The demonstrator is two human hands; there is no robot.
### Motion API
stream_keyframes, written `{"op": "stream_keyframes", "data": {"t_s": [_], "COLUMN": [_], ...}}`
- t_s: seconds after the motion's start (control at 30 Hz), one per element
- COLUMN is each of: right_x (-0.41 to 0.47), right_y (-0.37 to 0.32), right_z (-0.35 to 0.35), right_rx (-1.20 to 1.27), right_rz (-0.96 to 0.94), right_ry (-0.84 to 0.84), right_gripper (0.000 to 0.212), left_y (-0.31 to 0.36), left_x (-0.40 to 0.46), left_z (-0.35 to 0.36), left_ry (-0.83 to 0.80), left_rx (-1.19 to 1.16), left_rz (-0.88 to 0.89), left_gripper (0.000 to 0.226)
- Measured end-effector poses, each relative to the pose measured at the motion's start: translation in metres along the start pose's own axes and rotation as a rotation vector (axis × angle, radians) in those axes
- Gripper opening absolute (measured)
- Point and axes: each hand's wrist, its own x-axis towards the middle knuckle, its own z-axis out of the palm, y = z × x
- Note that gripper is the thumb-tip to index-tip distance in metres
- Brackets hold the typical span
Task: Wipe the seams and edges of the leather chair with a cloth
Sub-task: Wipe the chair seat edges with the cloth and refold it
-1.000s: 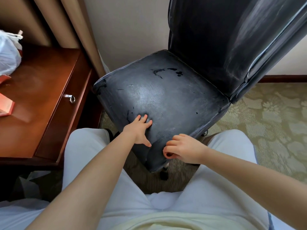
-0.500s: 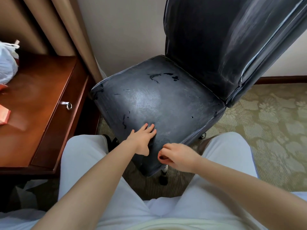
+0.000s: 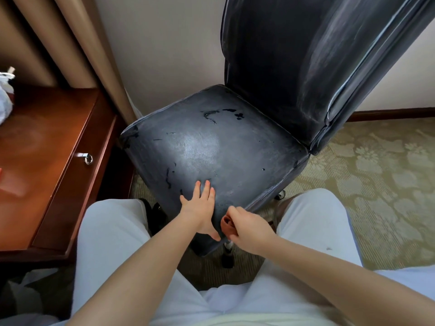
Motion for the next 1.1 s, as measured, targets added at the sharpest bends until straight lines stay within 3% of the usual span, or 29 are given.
{"op": "stream_keyframes", "data": {"t_s": [0.2, 0.43, 0.67, 0.83, 1.0, 1.1], "right_x": [0.011, 0.006, 0.019, 0.007, 0.021, 0.021], "right_y": [0.031, -0.01, 0.024, -0.006, 0.036, 0.016], "right_z": [-0.021, 0.0, -0.017, 0.003, -0.019, -0.01], "right_rx": [0.041, 0.048, 0.095, 0.051, 0.109, 0.171], "right_rz": [0.343, 0.145, 0.419, 0.178, 0.477, 0.482], "right_ry": [0.102, 0.047, 0.192, 0.099, 0.205, 0.208], "right_gripper": [0.027, 0.027, 0.025, 0.029, 0.029, 0.028], "left_y": [-0.002, -0.011, 0.002, 0.006, 0.006, 0.013], "left_x": [-0.001, -0.003, 0.0, 0.002, 0.002, 0.003], "left_z": [0.003, 0.001, -0.003, -0.001, -0.004, -0.009], "left_ry": [0.017, 0.009, -0.013, 0.005, -0.015, -0.048], "left_rx": [-0.019, -0.009, 0.007, 0.012, 0.002, 0.006], "left_rz": [-0.004, 0.023, -0.036, -0.073, -0.075, -0.104], "left_gripper": [0.136, 0.139, 0.139, 0.14, 0.139, 0.138]}}
